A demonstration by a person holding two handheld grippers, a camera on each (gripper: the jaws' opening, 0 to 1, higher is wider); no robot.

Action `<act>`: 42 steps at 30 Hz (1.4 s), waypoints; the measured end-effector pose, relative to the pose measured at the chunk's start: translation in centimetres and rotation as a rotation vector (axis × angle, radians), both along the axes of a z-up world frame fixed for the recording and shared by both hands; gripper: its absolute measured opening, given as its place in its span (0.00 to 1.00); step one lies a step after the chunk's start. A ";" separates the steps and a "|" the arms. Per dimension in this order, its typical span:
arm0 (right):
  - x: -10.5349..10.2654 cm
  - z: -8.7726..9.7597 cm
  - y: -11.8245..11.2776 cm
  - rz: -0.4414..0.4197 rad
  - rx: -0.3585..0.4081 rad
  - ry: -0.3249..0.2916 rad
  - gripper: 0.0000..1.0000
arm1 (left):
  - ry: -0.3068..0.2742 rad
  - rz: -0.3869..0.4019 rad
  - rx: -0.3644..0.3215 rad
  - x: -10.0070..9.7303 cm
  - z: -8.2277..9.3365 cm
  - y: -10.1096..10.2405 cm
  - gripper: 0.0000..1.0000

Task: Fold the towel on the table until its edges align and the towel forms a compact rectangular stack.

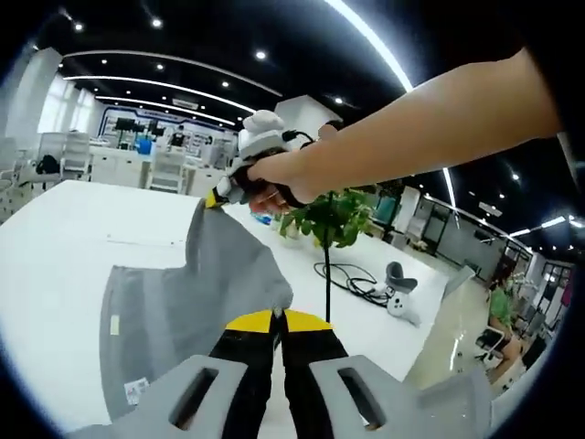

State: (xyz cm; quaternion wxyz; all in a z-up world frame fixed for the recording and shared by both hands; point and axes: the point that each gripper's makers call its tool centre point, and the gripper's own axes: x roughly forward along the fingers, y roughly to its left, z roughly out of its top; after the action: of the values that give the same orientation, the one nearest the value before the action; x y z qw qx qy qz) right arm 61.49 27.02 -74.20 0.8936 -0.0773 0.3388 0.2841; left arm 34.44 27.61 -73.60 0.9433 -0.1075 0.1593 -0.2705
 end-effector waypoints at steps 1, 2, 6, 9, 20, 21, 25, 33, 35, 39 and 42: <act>0.0 -0.1 0.4 -0.007 0.007 0.010 0.00 | 0.007 0.006 -0.002 0.0 -0.1 0.4 0.02; 0.0 -0.1 0.8 -0.008 0.016 0.015 0.00 | 0.009 0.020 -0.005 0.1 -0.3 0.9 0.02; 0.1 -0.3 2.0 -0.018 0.037 0.026 0.00 | 0.013 0.034 -0.001 -0.1 -0.4 1.8 0.02; 0.1 -0.7 2.8 -0.021 0.044 0.029 0.00 | 0.010 0.049 0.010 0.0 -0.5 2.6 0.02; 0.2 -1.9 5.9 -0.025 0.071 0.042 0.00 | 0.046 0.119 -0.001 -0.5 -1.8 5.4 0.02; 0.3 -2.0 6.1 -0.024 0.070 0.041 0.00 | 0.050 0.123 0.002 -0.5 -2.0 5.6 0.02; 0.2 -2.6 7.3 -0.008 0.071 0.042 0.00 | 0.068 0.142 0.004 -0.5 -2.5 6.5 0.02; -0.1 -3.8 9.4 0.017 0.075 0.052 0.00 | 0.108 0.170 0.006 -1.0 -3.5 7.5 0.03; -0.2 -4.1 9.8 0.021 0.074 0.054 0.00 | 0.125 0.184 0.009 -1.1 -4.1 7.9 0.03; -0.2 -4.6 10.5 0.033 0.073 0.051 0.00 | 0.140 0.196 0.015 -1.1 -5.0 8.6 0.03; -0.3 -5.2 11.0 0.042 0.073 0.060 0.00 | 0.144 0.199 0.017 -1.2 -5.3 9.0 0.03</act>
State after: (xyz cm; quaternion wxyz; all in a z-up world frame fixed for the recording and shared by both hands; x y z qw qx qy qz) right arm 61.20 38.05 -79.35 0.8792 -0.0432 0.3530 0.3171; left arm 33.23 36.57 -78.86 0.9525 -0.1339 0.2176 -0.1655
